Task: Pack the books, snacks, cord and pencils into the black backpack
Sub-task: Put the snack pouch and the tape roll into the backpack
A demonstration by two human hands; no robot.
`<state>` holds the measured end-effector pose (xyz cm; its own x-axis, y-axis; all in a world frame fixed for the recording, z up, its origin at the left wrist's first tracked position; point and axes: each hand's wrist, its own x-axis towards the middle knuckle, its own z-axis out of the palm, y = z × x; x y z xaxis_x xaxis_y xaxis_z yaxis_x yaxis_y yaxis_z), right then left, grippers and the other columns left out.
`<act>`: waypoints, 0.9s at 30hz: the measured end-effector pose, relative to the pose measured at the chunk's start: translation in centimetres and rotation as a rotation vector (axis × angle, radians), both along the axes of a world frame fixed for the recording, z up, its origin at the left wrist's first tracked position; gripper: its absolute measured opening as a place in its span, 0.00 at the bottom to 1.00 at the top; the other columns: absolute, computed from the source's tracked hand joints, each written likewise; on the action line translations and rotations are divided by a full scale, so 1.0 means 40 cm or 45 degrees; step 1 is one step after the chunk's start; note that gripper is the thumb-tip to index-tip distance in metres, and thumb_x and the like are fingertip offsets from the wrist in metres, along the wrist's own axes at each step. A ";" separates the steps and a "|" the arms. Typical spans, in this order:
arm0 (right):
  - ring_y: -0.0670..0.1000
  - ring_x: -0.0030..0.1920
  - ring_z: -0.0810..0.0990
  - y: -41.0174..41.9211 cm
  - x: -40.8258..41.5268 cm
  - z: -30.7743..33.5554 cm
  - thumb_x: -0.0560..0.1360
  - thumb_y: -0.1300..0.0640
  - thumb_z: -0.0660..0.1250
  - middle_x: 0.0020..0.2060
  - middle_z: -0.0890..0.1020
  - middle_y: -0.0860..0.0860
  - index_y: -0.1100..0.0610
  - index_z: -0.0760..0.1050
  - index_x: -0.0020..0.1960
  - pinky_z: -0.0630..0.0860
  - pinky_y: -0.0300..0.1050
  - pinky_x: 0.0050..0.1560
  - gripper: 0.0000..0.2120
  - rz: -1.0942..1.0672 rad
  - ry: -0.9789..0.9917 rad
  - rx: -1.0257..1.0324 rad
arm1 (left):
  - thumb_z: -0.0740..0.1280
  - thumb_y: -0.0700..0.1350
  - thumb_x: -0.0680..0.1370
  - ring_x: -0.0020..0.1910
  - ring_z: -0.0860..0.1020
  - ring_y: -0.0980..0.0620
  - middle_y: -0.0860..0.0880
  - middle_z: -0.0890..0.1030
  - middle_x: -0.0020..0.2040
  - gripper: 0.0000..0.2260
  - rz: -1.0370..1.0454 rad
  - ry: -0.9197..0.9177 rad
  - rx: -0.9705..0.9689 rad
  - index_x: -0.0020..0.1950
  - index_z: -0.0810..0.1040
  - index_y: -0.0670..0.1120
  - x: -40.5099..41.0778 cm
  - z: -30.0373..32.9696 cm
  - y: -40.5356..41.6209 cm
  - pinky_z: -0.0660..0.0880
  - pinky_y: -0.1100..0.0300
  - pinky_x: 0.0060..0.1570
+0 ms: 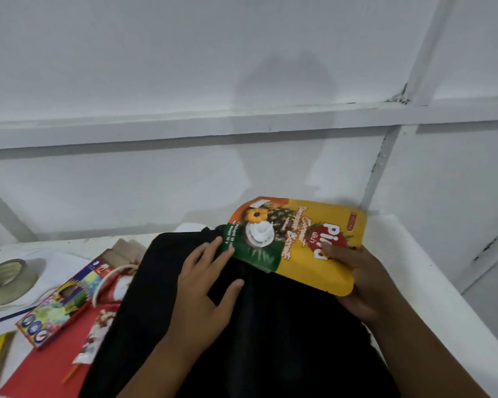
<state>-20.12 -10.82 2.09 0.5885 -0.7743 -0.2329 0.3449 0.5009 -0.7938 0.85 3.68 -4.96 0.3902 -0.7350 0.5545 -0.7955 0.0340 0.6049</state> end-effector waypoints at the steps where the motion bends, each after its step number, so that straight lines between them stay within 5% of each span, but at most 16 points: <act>1: 0.63 0.56 0.83 -0.024 -0.046 -0.006 0.76 0.66 0.63 0.59 0.82 0.59 0.58 0.74 0.67 0.83 0.57 0.47 0.20 -0.019 -0.004 -0.010 | 0.67 0.63 0.75 0.76 0.63 0.54 0.60 0.70 0.74 0.26 0.023 0.060 0.095 0.71 0.74 0.56 -0.037 -0.004 -0.013 0.67 0.44 0.72; 4: 0.61 0.56 0.83 -0.086 -0.167 -0.030 0.74 0.66 0.64 0.59 0.83 0.58 0.57 0.74 0.68 0.84 0.54 0.45 0.23 -0.075 0.018 -0.024 | 0.60 0.78 0.67 0.78 0.54 0.58 0.64 0.60 0.77 0.38 0.102 0.141 0.526 0.73 0.68 0.63 -0.122 -0.012 -0.046 0.61 0.42 0.74; 10: 0.63 0.59 0.82 -0.139 -0.307 -0.086 0.76 0.65 0.63 0.61 0.81 0.59 0.57 0.73 0.69 0.81 0.58 0.53 0.22 0.093 0.097 -0.033 | 0.64 0.78 0.63 0.81 0.41 0.51 0.58 0.47 0.82 0.45 0.403 -0.069 1.000 0.76 0.53 0.65 -0.192 -0.025 -0.071 0.45 0.39 0.75; 16: 0.64 0.60 0.81 -0.121 -0.314 -0.117 0.75 0.65 0.69 0.60 0.82 0.60 0.58 0.73 0.68 0.77 0.65 0.60 0.21 0.426 0.201 -0.096 | 0.66 0.63 0.75 0.78 0.60 0.51 0.57 0.65 0.77 0.31 0.668 -0.114 0.871 0.76 0.60 0.63 -0.183 0.023 -0.051 0.53 0.45 0.69; 20: 0.54 0.54 0.85 -0.112 -0.277 -0.143 0.77 0.59 0.70 0.55 0.85 0.50 0.51 0.74 0.68 0.79 0.60 0.59 0.20 0.428 0.603 -0.398 | 0.66 0.57 0.78 0.70 0.70 0.48 0.54 0.73 0.72 0.29 0.680 0.065 0.839 0.77 0.60 0.59 -0.179 0.039 -0.039 0.65 0.38 0.66; 22: 0.50 0.55 0.83 -0.112 -0.265 -0.152 0.76 0.58 0.71 0.60 0.82 0.46 0.46 0.67 0.73 0.80 0.56 0.58 0.28 0.281 0.748 -0.601 | 0.65 0.54 0.79 0.71 0.69 0.47 0.53 0.68 0.75 0.29 0.670 0.108 0.811 0.78 0.58 0.58 -0.196 0.035 -0.035 0.69 0.36 0.63; 25: 0.46 0.59 0.75 -0.111 -0.258 -0.145 0.78 0.55 0.69 0.67 0.67 0.39 0.39 0.44 0.79 0.77 0.38 0.51 0.42 0.205 0.890 -0.893 | 0.64 0.50 0.80 0.70 0.69 0.46 0.52 0.65 0.76 0.29 0.646 0.095 0.742 0.78 0.55 0.60 -0.224 0.018 -0.028 0.73 0.37 0.58; 27: 0.45 0.59 0.74 -0.110 -0.253 -0.144 0.80 0.56 0.66 0.67 0.62 0.38 0.35 0.39 0.78 0.77 0.38 0.52 0.42 0.261 0.932 -1.023 | 0.62 0.50 0.81 0.69 0.70 0.45 0.49 0.63 0.76 0.30 0.623 0.041 0.742 0.78 0.51 0.64 -0.230 0.007 -0.022 0.76 0.38 0.56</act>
<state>-30.26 -15.22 -3.66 0.6484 -0.7597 -0.0505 -0.3714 -0.2577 -0.8920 -8.34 2.81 -4.70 0.7562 -0.6446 0.1125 -0.6195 -0.6500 0.4402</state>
